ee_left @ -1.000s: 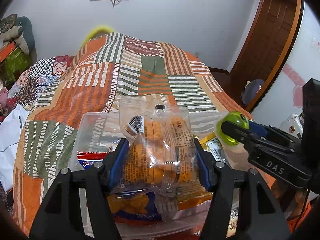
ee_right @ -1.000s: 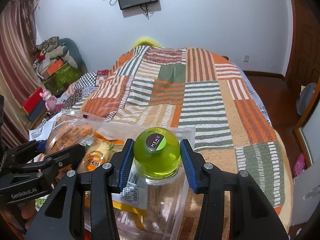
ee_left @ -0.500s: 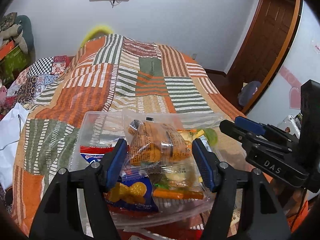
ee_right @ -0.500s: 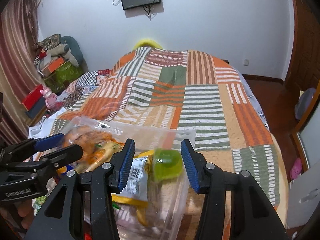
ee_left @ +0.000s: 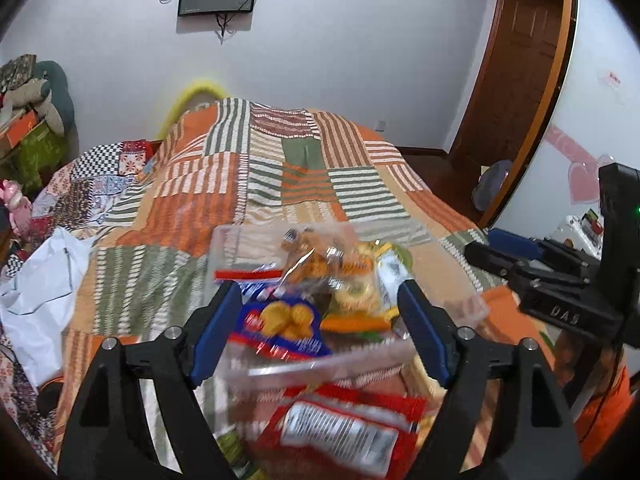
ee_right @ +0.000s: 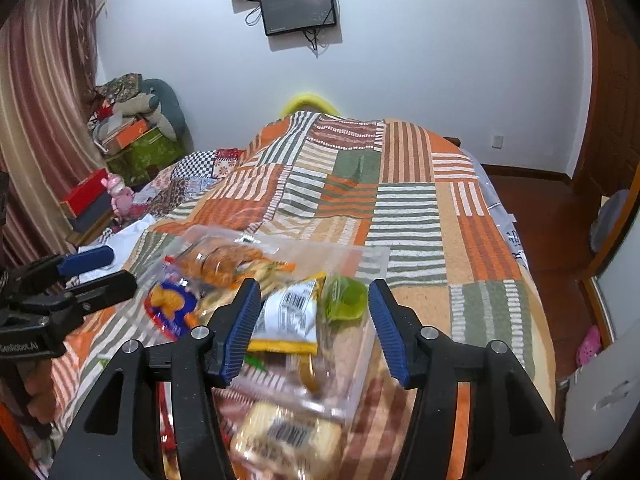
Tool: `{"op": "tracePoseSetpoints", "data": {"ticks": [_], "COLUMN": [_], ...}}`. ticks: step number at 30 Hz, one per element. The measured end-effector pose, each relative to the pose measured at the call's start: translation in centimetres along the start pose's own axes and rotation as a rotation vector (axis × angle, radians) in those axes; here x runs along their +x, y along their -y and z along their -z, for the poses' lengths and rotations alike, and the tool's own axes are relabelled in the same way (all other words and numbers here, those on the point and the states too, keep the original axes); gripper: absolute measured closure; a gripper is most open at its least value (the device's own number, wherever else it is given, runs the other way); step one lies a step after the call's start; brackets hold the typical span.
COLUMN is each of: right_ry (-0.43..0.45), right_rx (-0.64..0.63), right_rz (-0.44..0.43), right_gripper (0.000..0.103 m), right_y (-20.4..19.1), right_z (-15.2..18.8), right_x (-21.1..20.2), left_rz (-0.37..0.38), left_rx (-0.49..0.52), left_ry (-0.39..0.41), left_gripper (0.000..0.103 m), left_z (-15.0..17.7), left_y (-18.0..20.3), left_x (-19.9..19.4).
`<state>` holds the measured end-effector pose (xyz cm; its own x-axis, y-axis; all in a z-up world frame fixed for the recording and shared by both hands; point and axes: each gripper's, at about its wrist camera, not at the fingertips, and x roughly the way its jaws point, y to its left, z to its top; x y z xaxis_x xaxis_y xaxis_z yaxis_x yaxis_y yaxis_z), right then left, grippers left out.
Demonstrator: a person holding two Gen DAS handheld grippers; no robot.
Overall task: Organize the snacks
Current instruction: 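Grasp the green pea snack bag with the left tool while the right tool grasps the barcoded bread cake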
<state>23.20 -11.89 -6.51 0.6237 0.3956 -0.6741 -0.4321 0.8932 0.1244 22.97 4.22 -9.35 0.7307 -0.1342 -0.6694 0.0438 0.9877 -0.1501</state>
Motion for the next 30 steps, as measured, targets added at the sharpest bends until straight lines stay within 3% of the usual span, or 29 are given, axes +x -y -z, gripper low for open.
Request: {"op": "tracePoseSetpoints", "data": {"ticks": [7,13,19,26,30], "right_ry": [-0.026,-0.091,-0.152,-0.208,-0.218], "right_rx": [-0.016,-0.013,0.008,-0.009,0.007], "right_rz": [-0.002,-0.002,-0.002,0.008,-0.007], "right_gripper": [0.041,0.030,0.027,0.027,0.021], "right_y": [-0.4,-0.7,-1.1,-1.9,-1.9], "right_z": [2.2,5.0,7.1,8.1,8.3], "right_x": [-1.0,-0.6,0.5,2.0,2.5], "left_rz": [-0.044,-0.078,-0.126,-0.119,-0.110], "left_rx": [0.010,-0.050,-0.098,-0.116,-0.135], "left_ry": [-0.016,-0.070,-0.134,-0.187,-0.235], "left_gripper": [0.016,0.015,0.015,0.015,0.015], "left_z": [2.9,5.9,9.0,12.0,13.1], "left_y": [-1.8,-4.5,-6.6,-6.9,-6.8], "left_x": [-2.5,-3.0,-2.6,-1.6,-0.3]}}
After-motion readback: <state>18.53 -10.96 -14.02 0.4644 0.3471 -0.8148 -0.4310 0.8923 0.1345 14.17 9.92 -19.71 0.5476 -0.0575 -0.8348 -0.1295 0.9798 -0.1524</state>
